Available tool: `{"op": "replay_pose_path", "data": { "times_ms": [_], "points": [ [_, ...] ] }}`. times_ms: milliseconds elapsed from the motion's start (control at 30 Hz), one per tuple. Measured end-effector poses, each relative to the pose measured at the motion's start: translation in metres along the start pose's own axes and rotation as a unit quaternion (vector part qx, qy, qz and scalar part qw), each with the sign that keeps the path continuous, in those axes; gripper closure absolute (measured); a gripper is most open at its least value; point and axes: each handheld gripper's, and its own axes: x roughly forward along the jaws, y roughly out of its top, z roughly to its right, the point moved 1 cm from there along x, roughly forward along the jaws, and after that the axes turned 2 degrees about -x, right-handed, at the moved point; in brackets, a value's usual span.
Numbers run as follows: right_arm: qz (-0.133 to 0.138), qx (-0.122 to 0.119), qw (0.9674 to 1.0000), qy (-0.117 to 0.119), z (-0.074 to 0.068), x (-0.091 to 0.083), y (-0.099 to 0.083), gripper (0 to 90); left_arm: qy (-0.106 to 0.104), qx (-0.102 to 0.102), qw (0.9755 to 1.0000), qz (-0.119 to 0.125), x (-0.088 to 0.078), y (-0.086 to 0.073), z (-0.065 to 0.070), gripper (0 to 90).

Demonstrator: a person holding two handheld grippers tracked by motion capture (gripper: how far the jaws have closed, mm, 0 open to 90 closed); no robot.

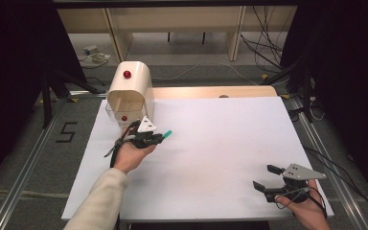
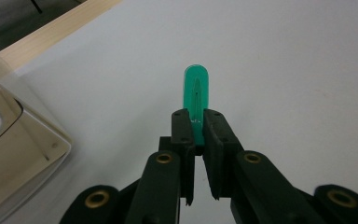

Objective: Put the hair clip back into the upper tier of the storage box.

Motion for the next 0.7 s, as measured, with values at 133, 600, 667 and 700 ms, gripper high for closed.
{"op": "replay_pose_path", "data": {
  "times_ms": [133,600,667,700],
  "points": [
    [0.0,0.0,1.0,0.0,0.0,0.0,0.0,16.8,0.003,-0.001,1.0,-0.001,-0.002,0.001,-0.002,83.0],
    [0.0,0.0,1.0,0.001,0.0,0.0,0.0,16.8,0.008,-0.01,0.9999,-0.006,-0.009,0.003,-0.008,83.0],
    [0.0,0.0,1.0,0.001,0.0,0.0,0.0,16.8,0.009,-0.008,0.9999,-0.009,-0.01,0.004,-0.009,83.0],
    [0.0,0.0,1.0,0.001,0.0,0.0,0.0,16.8,0.011,-0.012,0.9999,-0.006,-0.01,0.004,-0.009,83.0]
  ]
}}
